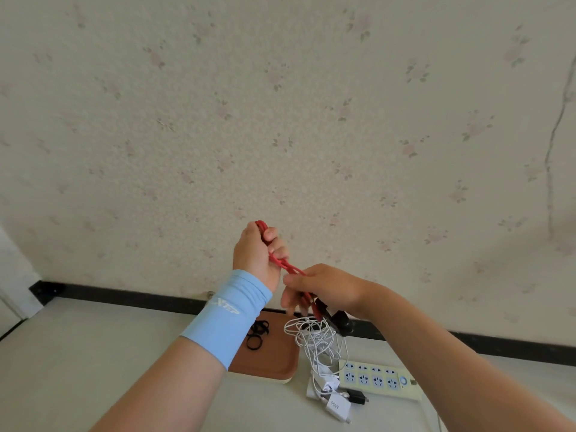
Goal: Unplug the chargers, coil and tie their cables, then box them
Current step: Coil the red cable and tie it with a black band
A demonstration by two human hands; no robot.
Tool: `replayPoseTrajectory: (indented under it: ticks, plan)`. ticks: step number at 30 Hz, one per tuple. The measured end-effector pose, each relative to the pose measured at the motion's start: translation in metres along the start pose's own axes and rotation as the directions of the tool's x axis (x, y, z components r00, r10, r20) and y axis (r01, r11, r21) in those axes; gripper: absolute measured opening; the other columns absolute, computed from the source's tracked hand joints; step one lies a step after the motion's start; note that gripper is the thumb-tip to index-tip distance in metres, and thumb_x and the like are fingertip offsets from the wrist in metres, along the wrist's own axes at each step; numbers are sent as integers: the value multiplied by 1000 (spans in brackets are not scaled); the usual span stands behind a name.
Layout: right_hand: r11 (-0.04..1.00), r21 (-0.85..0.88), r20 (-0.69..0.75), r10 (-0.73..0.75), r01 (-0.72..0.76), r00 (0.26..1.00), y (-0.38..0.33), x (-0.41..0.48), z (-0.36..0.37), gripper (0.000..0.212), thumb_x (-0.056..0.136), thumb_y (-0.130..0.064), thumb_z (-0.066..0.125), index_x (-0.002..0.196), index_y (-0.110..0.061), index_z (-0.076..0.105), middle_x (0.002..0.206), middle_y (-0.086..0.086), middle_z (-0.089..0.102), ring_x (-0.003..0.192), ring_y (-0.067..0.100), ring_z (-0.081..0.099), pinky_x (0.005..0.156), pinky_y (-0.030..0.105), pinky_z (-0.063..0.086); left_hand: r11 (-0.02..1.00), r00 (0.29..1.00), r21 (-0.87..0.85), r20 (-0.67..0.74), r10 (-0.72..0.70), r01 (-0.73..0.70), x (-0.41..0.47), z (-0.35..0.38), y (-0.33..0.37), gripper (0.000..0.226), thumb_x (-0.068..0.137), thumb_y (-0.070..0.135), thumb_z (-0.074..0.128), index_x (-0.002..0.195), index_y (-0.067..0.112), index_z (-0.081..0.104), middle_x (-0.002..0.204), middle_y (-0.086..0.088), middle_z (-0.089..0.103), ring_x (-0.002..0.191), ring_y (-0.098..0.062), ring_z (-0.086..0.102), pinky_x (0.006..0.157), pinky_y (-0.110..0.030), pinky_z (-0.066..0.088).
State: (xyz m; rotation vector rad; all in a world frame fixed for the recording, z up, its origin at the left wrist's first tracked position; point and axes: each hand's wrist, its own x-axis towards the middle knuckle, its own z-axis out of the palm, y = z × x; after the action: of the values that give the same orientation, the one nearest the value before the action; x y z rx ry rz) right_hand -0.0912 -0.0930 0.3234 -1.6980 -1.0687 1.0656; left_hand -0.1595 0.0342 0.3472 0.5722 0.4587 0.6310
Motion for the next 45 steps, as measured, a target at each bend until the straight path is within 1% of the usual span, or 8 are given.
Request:
replayPoseTrajectory:
  ticks: [3,9,17,22,26,31,37,45]
  plan:
    - [996,92,139,-34,21,990,2,-5,-5,22,97,-24,60,107,-7,71,104,16,74,91,19,69,81,26,51,941,988,304,69,137,-151,-9,3,-9,27,105,27,28,81,19,37,59,5,39,45,-8,25,40,-20,25]
    - [963,268,52,-3,-11,999,1,-1,-5,60,99,-66,37,105,-9,53,66,5,45,53,21,48,66,33,51,760,944,567,260,202,-319,-18,5,-21,31,105,31,31,77,24,43,71,3,45,61,-15,38,57,-31,39]
    - [964,262,-50,58,-43,997,4,-2,-19,32,108,-35,40,84,-18,47,60,-3,34,44,12,28,58,27,38,698,912,625,399,101,-350,-16,-4,-8,24,108,18,30,98,7,49,87,-5,71,87,-18,68,82,-35,52]
    - [977,-60,-141,196,-206,970,12,0,-25,29,107,-26,44,81,-13,48,59,-1,37,45,11,27,44,22,26,-364,753,731,649,108,-578,-6,-27,11,61,91,-1,48,146,26,38,151,4,41,143,-14,32,118,-37,27]
    - [948,-242,-101,186,-205,977,16,3,-20,32,106,-28,46,78,-12,49,58,-2,44,45,13,32,46,25,30,-567,658,400,654,-374,-720,-25,-16,-5,84,81,10,58,153,32,21,159,10,22,149,-11,9,124,-40,1]
    - [973,-182,-104,126,-144,987,8,0,-22,36,104,-34,48,78,-11,55,52,-7,40,46,13,36,51,26,35,-528,870,697,322,-375,-485,-18,-14,-11,43,97,32,56,136,18,45,124,-5,61,110,-23,59,97,-38,46]
    - [992,-55,30,113,-112,993,5,-6,-32,28,104,-29,52,95,-8,69,65,-2,46,57,13,42,65,28,44,-434,894,811,222,-390,-391,-12,-13,8,21,99,29,49,93,16,64,77,0,57,71,-19,56,67,-27,42]
    - [952,-291,-140,58,-97,988,2,-1,-22,29,105,-35,47,89,-18,64,86,-3,77,71,15,53,76,31,45,313,891,938,263,-371,-147,-4,-38,18,21,104,22,43,88,13,54,66,5,48,56,-16,54,66,-33,51]
